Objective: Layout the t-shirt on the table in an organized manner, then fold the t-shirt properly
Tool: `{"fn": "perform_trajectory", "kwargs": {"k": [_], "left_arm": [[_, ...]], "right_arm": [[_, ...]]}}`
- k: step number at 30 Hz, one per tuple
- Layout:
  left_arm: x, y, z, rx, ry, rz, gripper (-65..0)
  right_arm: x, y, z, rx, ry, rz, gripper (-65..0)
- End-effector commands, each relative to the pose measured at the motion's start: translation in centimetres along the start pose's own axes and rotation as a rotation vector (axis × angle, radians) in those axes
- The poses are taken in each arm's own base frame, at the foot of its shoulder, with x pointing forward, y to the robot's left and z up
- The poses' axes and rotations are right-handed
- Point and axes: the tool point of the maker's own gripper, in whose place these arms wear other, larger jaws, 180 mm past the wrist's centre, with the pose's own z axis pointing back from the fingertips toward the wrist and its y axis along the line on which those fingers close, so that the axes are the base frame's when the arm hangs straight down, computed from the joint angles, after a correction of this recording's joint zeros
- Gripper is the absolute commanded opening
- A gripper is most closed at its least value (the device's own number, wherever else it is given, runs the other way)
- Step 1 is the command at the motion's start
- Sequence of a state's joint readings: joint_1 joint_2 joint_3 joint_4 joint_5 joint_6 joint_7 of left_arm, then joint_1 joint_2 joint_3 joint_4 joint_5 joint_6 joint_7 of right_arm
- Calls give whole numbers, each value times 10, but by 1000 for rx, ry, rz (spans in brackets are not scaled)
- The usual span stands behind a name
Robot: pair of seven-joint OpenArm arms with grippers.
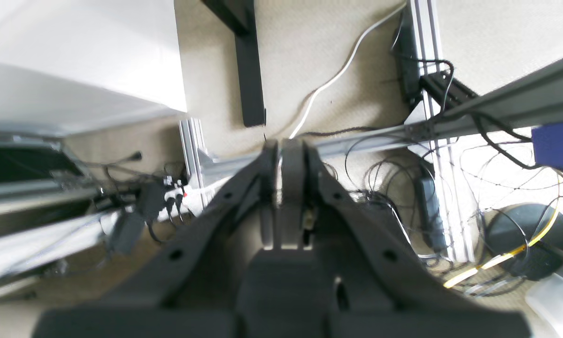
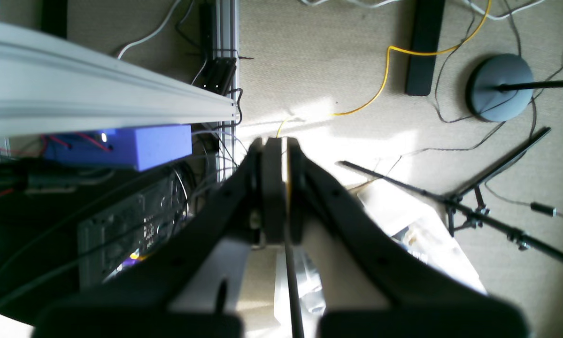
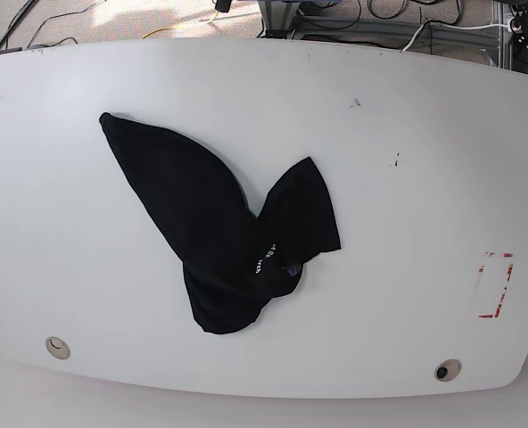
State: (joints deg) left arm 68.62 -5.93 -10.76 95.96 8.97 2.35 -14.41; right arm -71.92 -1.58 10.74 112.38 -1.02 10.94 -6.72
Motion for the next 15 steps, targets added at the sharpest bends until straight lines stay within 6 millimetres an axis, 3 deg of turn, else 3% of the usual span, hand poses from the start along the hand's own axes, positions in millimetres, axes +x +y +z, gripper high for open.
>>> {"fn": "perform_trajectory", "kwargs": {"k": [1, 15], "left_arm": [[11, 7, 4, 7, -37, -17, -650], [71, 22, -15, 42, -205, 8, -650]], "right_arm": [[9, 0, 11, 3, -15, 5, -642], [29, -6, 7, -10, -87, 18, -644]]}}
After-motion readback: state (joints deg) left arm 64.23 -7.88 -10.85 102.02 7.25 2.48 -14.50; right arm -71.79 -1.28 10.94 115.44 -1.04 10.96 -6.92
